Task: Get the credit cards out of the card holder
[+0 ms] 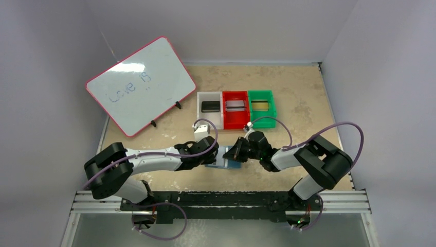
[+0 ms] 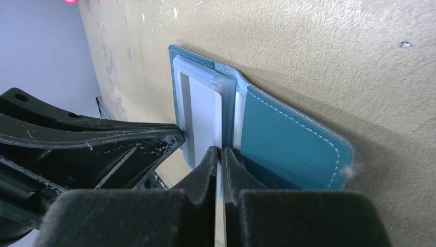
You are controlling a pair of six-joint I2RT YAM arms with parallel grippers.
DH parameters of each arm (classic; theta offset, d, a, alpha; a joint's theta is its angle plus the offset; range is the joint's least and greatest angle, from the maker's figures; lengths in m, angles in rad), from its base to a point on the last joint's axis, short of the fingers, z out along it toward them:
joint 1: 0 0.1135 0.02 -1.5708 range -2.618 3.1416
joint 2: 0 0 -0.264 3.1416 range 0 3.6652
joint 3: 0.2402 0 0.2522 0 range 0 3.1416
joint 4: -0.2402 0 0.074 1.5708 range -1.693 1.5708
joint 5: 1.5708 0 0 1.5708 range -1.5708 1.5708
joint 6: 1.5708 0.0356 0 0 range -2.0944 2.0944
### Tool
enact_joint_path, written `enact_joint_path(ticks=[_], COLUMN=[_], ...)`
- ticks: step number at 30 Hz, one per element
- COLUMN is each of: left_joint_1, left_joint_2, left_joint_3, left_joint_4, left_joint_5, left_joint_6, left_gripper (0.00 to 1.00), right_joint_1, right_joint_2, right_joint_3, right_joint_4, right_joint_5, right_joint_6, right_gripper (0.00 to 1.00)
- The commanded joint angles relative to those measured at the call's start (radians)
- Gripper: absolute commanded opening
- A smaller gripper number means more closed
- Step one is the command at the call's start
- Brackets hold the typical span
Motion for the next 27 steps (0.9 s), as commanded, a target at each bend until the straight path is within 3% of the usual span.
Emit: enact_joint_path(ticks=[1,9,13,18,24,27], left_joint_1=[0.000,-0.002,0.000,-0.002,0.000,-0.002], left_joint_2=[0.022,0.039,0.043,0.050,0.099,0.103], left_joint_3=[-0.010,-0.009,-0.001,0.012,0.035,0.039], left_joint_4=[-0.021,-0.029,-0.030,-0.043,-0.104,-0.102], left_joint_5=[0.006,0.000,0.002,0.001,-0.021,-0.021], left_joint_6=[-0.010,-0.016,-0.017,-0.014,-0.024,-0.027], left_gripper=[0.07,0.06,0.05,0.00,0.00,0.00], right_joint_1=[0.003,-0.001,0.000,-0.001,-0.001,-0.002], right_joint_2=[-0.028,-0.018,-0.024,-0.012,-0.033,-0.033], right_joint_3=[0.001,0.000,0.014,0.020,-0.004,-0.008], right_joint_4=[-0.003,0.015,0.015,0.036,0.065,0.089], right_joint_5=[-0.002,-0.060,-0.083,-0.089,-0.097,-0.106], right_joint_6=[0.021,-0.006,-0.024,0.001,0.003,0.010], right_gripper=[0.01,0.00,0.17,0.08,0.20,0.14])
